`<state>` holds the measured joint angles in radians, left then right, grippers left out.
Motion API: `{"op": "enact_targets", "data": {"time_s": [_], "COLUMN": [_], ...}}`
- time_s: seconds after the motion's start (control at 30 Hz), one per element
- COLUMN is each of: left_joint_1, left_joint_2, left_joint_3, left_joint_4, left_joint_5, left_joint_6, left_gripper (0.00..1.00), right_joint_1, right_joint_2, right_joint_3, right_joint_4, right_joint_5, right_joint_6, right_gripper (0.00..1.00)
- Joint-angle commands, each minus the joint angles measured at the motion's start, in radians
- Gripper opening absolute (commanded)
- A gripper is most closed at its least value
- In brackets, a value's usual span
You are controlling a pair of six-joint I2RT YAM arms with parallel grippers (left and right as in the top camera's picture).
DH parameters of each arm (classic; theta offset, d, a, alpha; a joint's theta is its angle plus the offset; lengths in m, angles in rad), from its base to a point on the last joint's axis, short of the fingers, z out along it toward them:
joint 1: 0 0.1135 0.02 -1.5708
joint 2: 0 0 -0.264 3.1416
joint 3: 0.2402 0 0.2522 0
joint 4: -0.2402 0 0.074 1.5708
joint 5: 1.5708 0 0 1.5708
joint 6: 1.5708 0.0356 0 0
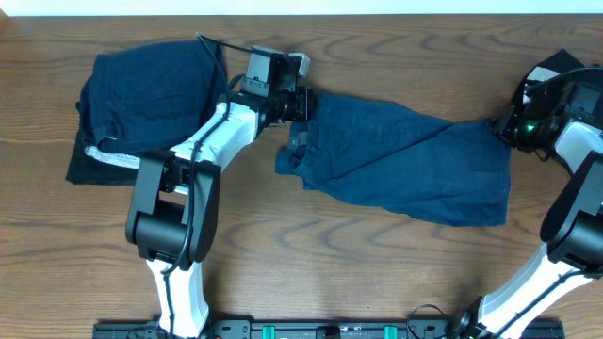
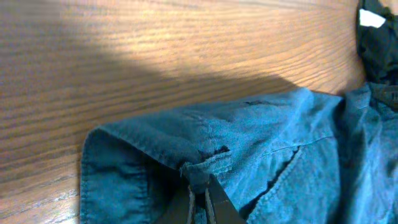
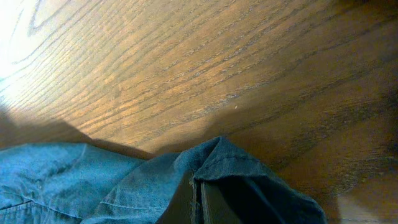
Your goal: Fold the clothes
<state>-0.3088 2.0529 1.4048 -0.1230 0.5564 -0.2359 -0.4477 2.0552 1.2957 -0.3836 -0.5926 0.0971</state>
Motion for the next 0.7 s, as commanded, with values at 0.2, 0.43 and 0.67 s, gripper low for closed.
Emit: {"op": "enact_targets", "data": {"time_s": [0.2,0.43,0.67], "left_joint_1": [0.014,0.017,0.017], "left_joint_2": [-0.224,-0.455,-0.654], "left_joint_3": [0.013,0.013,0.013], "left_joint_4": [0.002,-0.029,-0.122], "left_joint_5": [0.012,0.012,0.008], "left_joint_6": [0.010,0.017,0.017], "left_gripper": [0.06,0.06,0.06], "right_joint_1": [-0.040,-0.041,-0.041], "right_joint_2": [-0.156,-0.450,-0.737], "right_joint_3": [0.009,0.009,0.009], "right_joint_4": [-0.029,-0.139,-0.230], "right_joint_5": [-0.177,-0.174,-0.166], "right_joint_6": [-0.042,-0.042,-0.018], "right_gripper": [0.01,0.01,0.01]}}
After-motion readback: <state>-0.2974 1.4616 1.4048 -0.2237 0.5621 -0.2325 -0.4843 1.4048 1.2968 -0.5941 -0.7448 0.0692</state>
